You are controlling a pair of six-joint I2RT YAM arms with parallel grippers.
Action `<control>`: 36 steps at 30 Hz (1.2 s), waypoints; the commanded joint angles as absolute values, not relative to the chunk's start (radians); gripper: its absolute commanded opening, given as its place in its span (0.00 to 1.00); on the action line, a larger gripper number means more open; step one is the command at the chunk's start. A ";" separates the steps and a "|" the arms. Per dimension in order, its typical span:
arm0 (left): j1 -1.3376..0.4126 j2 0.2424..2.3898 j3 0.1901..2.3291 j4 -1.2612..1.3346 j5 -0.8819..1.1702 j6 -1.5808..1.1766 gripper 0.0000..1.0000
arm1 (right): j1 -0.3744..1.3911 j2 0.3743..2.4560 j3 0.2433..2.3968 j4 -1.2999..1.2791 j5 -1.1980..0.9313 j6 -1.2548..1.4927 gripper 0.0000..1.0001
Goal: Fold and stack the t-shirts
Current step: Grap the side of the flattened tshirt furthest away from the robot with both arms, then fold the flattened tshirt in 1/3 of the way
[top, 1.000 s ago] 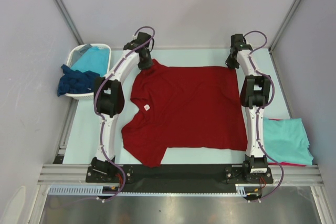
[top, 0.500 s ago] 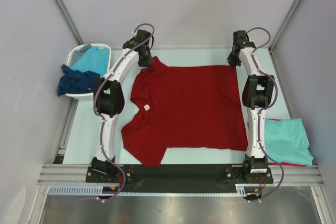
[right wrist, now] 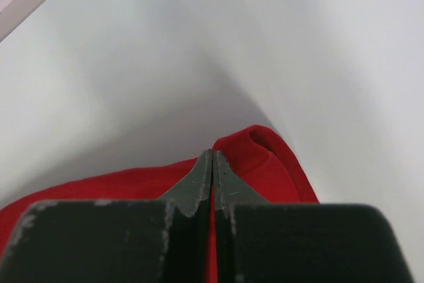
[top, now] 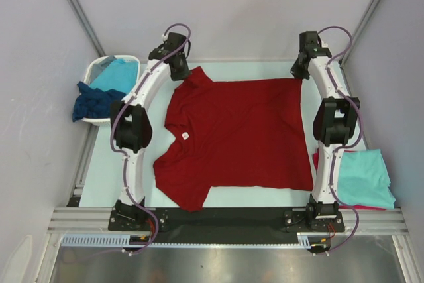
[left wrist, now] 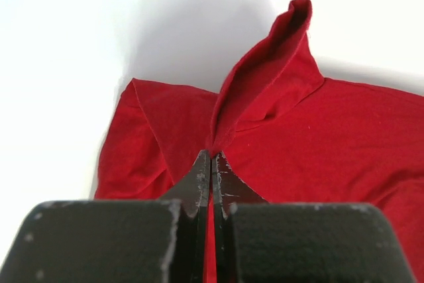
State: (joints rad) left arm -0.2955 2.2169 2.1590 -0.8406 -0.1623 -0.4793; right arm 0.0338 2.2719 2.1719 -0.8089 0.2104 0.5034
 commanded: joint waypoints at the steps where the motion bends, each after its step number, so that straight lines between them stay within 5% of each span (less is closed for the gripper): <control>1: -0.296 2.094 2.112 -0.833 -0.195 -0.483 0.00 | 0.064 2.137 2.106 -0.776 0.265 0.497 0.00; 36: -0.318 1.660 1.477 -0.701 -0.259 -0.489 0.00 | 0.146 1.684 1.494 -0.703 0.365 0.494 0.00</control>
State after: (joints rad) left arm -0.3046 1.7374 1.5181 -0.7361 -0.2356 -0.4801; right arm 0.1429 1.7466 1.5345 -0.7300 0.3336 0.4965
